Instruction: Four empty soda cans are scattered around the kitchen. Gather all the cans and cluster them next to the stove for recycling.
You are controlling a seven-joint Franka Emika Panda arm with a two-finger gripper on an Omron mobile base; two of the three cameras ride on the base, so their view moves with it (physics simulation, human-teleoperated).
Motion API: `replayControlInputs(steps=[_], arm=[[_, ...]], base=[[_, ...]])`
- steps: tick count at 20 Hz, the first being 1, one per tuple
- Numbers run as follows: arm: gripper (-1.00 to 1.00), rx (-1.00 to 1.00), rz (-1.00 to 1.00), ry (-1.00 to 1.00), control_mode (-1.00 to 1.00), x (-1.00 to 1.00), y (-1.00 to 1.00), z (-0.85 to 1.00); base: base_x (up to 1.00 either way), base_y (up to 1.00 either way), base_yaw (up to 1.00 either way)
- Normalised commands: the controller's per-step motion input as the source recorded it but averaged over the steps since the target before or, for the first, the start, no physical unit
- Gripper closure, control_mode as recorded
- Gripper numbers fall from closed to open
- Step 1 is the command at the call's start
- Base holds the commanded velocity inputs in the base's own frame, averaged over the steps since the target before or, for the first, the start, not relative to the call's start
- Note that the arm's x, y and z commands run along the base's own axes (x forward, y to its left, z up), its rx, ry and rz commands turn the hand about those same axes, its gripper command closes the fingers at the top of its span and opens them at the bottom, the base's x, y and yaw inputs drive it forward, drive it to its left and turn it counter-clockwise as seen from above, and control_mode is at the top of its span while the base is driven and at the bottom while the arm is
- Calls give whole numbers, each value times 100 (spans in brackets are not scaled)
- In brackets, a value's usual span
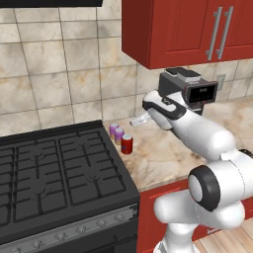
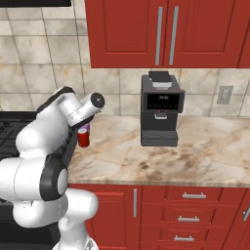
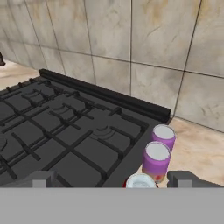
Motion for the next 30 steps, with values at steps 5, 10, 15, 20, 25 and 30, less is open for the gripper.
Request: replayControlInputs(steps=[5,10,15,20,25,30], arm=[[-100,1,-1,-4,-100,-33,-14,31],[-100,1,-1,-4,-100,-35,-15,19],[-100,2,0,-5,-100,-27,-10,11],[-100,0,0,0,100,-4,0,0],[-100,0,0,0,100,0,0,0],[-100,0,0,0,100,0,0,0]], base=[[0,0,0],[0,0,0],[0,0,0],[0,0,0],[-27,-15,0],[-62,-39,1]])
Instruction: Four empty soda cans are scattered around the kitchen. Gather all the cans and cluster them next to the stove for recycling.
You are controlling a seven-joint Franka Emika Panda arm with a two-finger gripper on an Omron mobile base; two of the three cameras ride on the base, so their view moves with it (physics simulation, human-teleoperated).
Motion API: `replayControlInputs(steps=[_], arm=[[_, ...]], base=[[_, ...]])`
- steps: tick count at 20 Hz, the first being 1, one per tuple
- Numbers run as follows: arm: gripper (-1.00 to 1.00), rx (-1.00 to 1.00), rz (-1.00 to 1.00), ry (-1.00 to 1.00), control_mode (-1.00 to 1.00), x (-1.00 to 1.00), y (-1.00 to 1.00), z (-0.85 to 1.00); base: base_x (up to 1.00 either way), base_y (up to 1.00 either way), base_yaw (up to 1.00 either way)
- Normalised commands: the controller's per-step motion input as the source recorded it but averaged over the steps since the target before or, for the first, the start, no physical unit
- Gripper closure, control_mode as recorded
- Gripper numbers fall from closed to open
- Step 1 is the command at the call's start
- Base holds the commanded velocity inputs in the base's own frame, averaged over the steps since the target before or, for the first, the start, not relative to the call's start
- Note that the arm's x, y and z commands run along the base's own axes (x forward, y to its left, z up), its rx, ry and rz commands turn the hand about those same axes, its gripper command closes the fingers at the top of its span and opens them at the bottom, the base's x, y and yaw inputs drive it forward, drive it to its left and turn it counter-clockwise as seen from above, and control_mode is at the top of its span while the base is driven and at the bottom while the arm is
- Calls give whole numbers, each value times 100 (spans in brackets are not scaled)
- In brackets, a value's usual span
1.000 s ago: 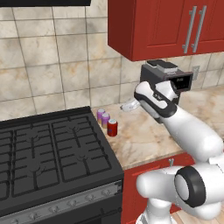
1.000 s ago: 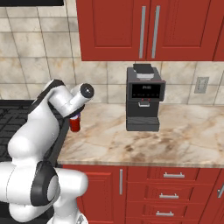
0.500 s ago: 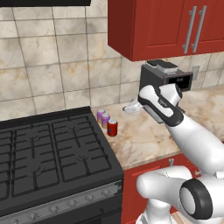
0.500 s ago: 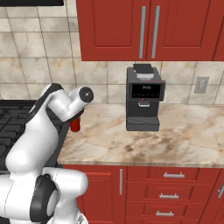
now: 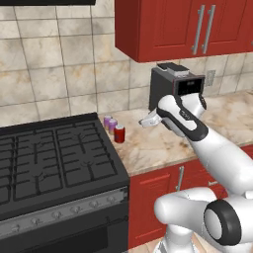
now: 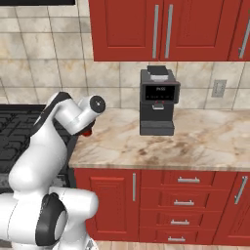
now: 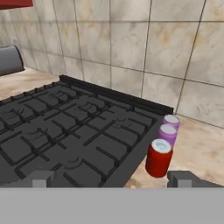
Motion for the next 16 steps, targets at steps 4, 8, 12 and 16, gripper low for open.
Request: replayControlInputs(steps=[4,8,12,16], arm=[[-100,0,0,0,100,0,0,0],[-100,0,0,0,100,0,0,0],[-100,0,0,0,100,0,0,0],[-100,0,0,0,100,0,0,0]], base=[[-30,-29,8],[-1,-16,22],[0,-14,29],[0,-14,35]])
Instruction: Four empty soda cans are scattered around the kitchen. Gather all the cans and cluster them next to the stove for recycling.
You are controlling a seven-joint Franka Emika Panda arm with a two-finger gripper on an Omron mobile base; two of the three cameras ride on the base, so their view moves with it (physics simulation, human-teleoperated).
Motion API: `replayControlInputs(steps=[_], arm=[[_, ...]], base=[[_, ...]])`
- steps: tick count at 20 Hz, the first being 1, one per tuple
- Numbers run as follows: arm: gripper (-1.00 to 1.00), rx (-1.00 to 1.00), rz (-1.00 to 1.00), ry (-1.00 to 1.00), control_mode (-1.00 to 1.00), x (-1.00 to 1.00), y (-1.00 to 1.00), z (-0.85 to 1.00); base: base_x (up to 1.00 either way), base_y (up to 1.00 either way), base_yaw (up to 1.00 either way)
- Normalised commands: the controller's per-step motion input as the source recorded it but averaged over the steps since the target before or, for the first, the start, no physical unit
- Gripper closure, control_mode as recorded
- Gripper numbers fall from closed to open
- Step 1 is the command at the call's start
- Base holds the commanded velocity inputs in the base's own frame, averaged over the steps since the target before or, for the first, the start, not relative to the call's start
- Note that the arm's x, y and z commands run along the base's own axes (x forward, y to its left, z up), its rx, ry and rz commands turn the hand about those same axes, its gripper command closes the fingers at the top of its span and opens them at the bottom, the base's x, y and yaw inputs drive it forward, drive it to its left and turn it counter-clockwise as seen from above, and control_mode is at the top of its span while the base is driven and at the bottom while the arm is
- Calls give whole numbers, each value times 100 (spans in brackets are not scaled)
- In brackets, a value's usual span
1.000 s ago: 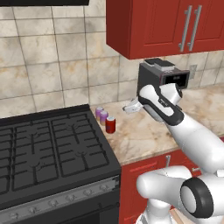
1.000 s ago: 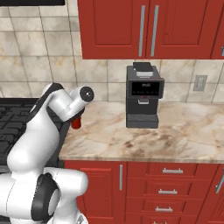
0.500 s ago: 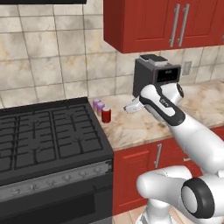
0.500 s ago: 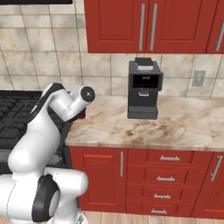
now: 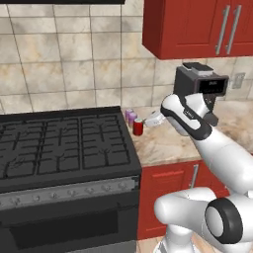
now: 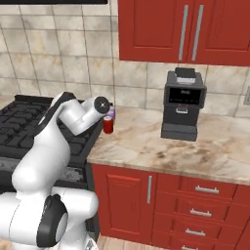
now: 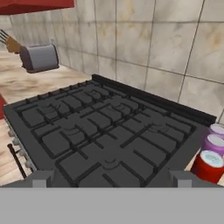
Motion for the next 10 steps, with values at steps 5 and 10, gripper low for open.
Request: replayControlInputs(steps=[5,10], arm=[[-100,0,0,0,100,0,0,0],[-100,0,0,0,100,0,0,0]], base=[[0,-4,45],[0,0,50]])
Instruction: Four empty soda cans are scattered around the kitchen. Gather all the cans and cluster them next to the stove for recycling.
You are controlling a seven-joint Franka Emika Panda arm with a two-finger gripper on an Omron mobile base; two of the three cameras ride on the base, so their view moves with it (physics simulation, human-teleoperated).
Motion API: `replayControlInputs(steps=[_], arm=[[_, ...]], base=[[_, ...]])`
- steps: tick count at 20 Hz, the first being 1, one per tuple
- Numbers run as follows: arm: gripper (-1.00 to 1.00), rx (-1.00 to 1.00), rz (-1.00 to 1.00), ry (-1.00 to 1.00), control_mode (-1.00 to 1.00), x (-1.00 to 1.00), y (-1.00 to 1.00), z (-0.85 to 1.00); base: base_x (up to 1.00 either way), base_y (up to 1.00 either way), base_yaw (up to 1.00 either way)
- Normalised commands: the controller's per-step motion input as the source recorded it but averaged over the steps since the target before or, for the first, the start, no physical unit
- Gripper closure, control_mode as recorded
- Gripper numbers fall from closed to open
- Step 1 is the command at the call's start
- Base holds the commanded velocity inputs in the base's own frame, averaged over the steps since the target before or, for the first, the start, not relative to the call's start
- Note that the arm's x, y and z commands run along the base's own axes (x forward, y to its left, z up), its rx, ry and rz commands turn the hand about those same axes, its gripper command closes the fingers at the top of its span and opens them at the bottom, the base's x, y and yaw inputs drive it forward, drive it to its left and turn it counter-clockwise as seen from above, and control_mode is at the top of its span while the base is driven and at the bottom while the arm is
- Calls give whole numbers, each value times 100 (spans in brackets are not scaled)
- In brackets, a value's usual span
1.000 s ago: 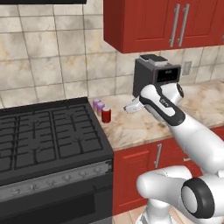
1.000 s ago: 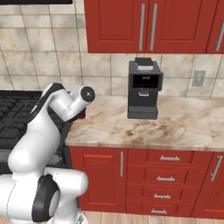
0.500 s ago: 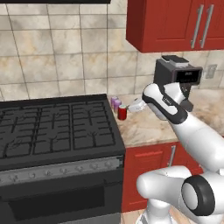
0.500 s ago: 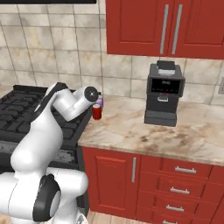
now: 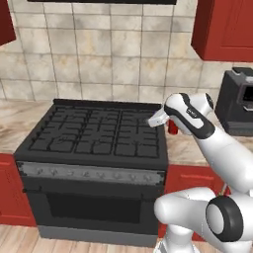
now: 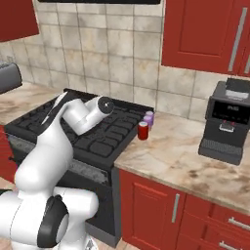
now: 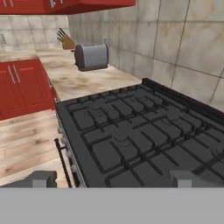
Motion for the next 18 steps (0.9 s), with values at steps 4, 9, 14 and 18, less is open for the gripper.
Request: replayControlInputs(steps=[4,9,14,18], arm=[[-100,0,0,0,100,0,0,0],[-100,0,0,0,100,0,0,0],[-100,0,0,0,100,0,0,0],[-100,0,0,0,100,0,0,0]], base=[[0,0,50],[0,0,50],[0,0,50],[0,0,50]])
